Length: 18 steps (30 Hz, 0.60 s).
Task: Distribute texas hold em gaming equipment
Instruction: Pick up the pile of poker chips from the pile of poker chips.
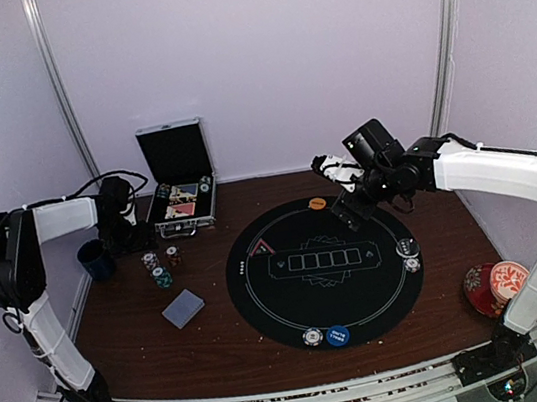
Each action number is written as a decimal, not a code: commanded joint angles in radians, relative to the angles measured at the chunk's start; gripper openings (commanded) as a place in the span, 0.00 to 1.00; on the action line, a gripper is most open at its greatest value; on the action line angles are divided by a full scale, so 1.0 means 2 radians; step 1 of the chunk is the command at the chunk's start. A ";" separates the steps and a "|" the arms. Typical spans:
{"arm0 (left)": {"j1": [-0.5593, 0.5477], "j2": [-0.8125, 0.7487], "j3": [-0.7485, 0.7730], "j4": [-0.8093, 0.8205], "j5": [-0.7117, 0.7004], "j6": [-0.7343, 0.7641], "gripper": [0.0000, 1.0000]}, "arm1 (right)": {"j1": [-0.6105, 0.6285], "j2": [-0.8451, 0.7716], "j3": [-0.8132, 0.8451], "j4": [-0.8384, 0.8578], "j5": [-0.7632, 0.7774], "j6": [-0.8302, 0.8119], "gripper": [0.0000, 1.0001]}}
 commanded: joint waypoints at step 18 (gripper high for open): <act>-0.002 0.029 -0.002 0.019 -0.006 0.008 0.77 | 0.002 0.002 -0.006 0.010 0.014 0.006 1.00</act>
